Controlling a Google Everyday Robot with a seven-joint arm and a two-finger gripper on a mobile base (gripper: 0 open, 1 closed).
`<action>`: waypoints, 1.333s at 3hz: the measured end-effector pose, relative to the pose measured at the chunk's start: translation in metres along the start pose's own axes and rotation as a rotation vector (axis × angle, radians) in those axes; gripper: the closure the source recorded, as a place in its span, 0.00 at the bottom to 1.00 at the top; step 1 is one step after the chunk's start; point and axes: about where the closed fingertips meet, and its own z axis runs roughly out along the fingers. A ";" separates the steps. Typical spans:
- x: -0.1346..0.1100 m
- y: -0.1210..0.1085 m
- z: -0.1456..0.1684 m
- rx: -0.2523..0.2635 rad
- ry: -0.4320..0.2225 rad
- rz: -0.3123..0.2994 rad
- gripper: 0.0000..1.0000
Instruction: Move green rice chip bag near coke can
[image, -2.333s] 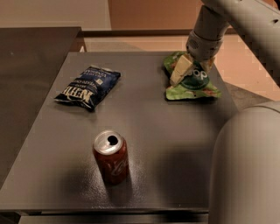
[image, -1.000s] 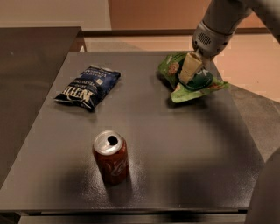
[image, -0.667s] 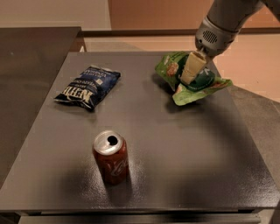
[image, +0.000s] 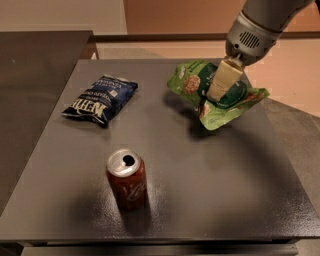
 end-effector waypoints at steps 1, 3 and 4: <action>-0.009 0.012 -0.006 -0.007 -0.045 -0.055 1.00; 0.016 0.032 0.005 -0.028 -0.040 -0.080 1.00; 0.031 0.053 0.012 -0.073 -0.036 -0.102 1.00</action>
Offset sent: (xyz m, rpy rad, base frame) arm -0.0137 0.0059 0.0076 0.0206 0.0001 0.0496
